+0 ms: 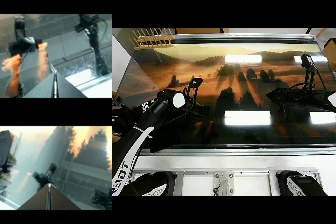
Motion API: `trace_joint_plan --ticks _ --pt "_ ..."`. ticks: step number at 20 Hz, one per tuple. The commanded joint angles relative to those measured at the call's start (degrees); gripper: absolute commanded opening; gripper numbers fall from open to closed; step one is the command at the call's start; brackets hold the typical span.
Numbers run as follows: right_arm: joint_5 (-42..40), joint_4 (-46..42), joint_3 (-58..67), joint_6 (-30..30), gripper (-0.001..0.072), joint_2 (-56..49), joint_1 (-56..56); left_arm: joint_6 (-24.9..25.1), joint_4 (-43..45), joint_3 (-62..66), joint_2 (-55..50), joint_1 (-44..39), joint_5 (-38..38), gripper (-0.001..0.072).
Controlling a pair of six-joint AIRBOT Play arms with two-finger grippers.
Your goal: Fold the clothes and pants, and hang the long-sleeved shirts on hangers.
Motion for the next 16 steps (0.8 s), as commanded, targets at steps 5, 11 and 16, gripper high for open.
trace_joint_plan --ticks 5,11,16 --pt "0.0 0.0 -0.02 0.0 0.002 -0.02 0.07 0.02 0.0 -0.02 -0.04 -0.04 0.02 0.0006" --pt "0.0 0.02 -0.02 0.0 0.0021 -0.02 0.07 3.26 3.48 0.42 0.02 0.15 1.2 0.0123" --pt "0.0 0.02 -0.02 0.0 0.0021 -0.02 0.07 -1.62 26.43 6.93 1.68 10.05 -7.76 0.0693"
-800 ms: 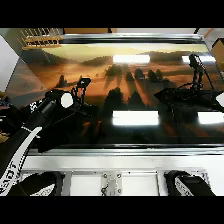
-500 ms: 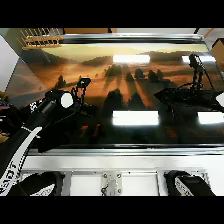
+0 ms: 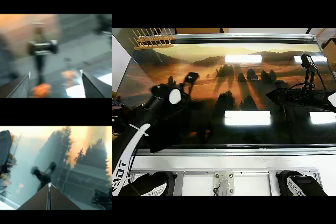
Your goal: Fold the clothes and pants, and hang the long-sleeved shirts on hangers.
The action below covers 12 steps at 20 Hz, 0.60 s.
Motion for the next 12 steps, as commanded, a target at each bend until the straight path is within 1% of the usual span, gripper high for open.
trace_joint_plan --ticks 1,2,5,7,9,11,12 --pt "0.0 0.0 -0.02 0.02 0.0021 -0.02 0.04 -6.49 12.85 2.03 2.51 10.03 -3.58 0.0694" --pt "0.0 0.0 -0.02 0.02 0.0021 -0.02 0.04 -8.41 12.85 0.55 4.09 15.23 -2.51 0.0694" --pt "0.0 0.0 -0.02 0.02 0.0021 -0.02 0.04 -10.56 12.07 -6.49 7.63 30.32 2.45 0.0694" --pt "0.0 0.0 -0.02 0.02 0.0021 -0.02 0.04 -10.29 3.8 -10.64 7.48 40.0 5.22 0.0693" --pt "0.0 0.02 -0.02 0.02 0.0021 -0.02 0.04 -5.99 -6.95 -14.71 5.55 46.82 8.98 0.0693" --pt "0.02 0.02 -0.02 0.02 0.002 -0.02 0.04 -2.01 -14.38 -17.7 2.86 49.29 11.85 0.0694" --pt "0.02 0.0 -0.02 0.02 0.0021 -0.02 0.04 -1.4 -16.11 -18.53 1.01 49.13 12.96 0.0693"
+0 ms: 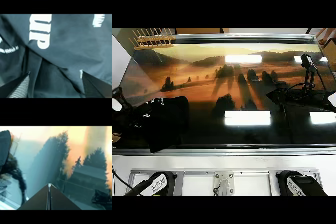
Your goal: Fold the clothes and pants, and hang the long-sleeved shirts on hangers.
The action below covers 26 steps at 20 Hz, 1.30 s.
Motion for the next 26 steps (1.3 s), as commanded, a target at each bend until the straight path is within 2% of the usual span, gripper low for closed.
trace_joint_plan --ticks 1,7,10,11,14,16,18,22,26 --pt "0.02 0.02 -0.02 0.0 0.0021 -0.02 0.04 3.91 -11.1 -4.0 -4.9 4.11 5.38 0.0694" --pt "0.02 0.02 -0.02 0.0 0.0021 -0.02 0.04 1.99 -11.67 -3.93 -9.57 -5.2 14.38 0.0693" --pt "0.02 0.0 -0.02 0.0 0.0021 -0.02 0.04 0.85 -11.45 -2.34 -9.62 -9.35 15.52 0.069" --pt "0.02 0.02 -0.02 0.0 0.002 -0.02 0.04 0.13 -11.47 -1.88 -9.62 -10.47 15.93 0.0568" --pt "0.0 0.0 -0.02 0.0 0.0021 -0.02 0.04 -2.19 -11.52 -1.79 -9.86 -13.7 18.12 0.0005" --pt "0.0 0.02 -0.02 0.0 0.0021 -0.02 0.04 -2.95 -11.67 0.63 -9.35 -16.74 17.0 0.0004" --pt "0.0 0.0 -0.02 0.0 0.0021 -0.02 0.04 -1.55 -11.61 5.7 -7.32 -22.38 15.91 0.0005" --pt "0.0 0.0 -0.02 0.0 0.002 -0.02 0.04 0.61 -11.47 16.68 -3.26 -39.34 12.98 0.0005" --pt "-0.02 0.39 -0.02 0.0 0.0021 -0.02 0.04 0.92 -10.99 22.88 -5.27 -56.89 13.53 0.0005"
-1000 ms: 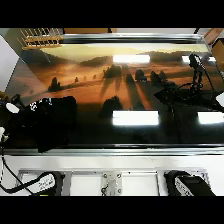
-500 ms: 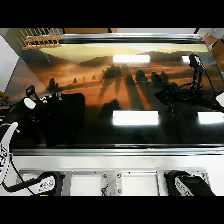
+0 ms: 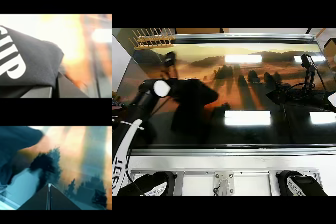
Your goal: Fold the clothes and pants, and hang the long-sleeved shirts on hangers.
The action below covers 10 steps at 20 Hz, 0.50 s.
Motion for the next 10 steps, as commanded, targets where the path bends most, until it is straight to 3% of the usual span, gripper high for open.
trace_joint_plan --ticks 1,2,3,4,5,8,10 --pt "0.02 0.63 -0.02 0.02 0.0021 -0.02 0.04 0.59 0.46 5.7 -2.51 -14.38 0.33 0.0006" --pt "0.0 1.09 -0.02 0.0 0.002 -0.02 0.04 0.59 0.59 7.34 -5.01 -16.98 0.39 0.0007" --pt "0.0 1.44 -0.02 0.0 0.0021 -0.02 0.04 0.5 1.55 9.09 -7.48 -18.49 0.28 0.0199" --pt "-0.02 1.42 -0.02 -0.02 0.002 0.0 0.02 0.42 1.97 11.23 -9.4 -18.82 -0.76 0.0567" --pt "0.02 1.4 -0.02 -0.02 0.002 -0.02 0.02 -1.9 1.88 13.88 -10.71 -17.88 -3.74 0.0688" --pt "0.04 1.42 -0.02 -0.02 0.0021 0.0 0.04 -5.33 1.9 15.06 -9.53 -11.04 -11.61 0.0682" --pt "0.31 1.42 -0.02 0.0 0.002 0.0 0.04 -7.02 1.92 7.34 -5.42 -5.62 -12.02 0.0682"
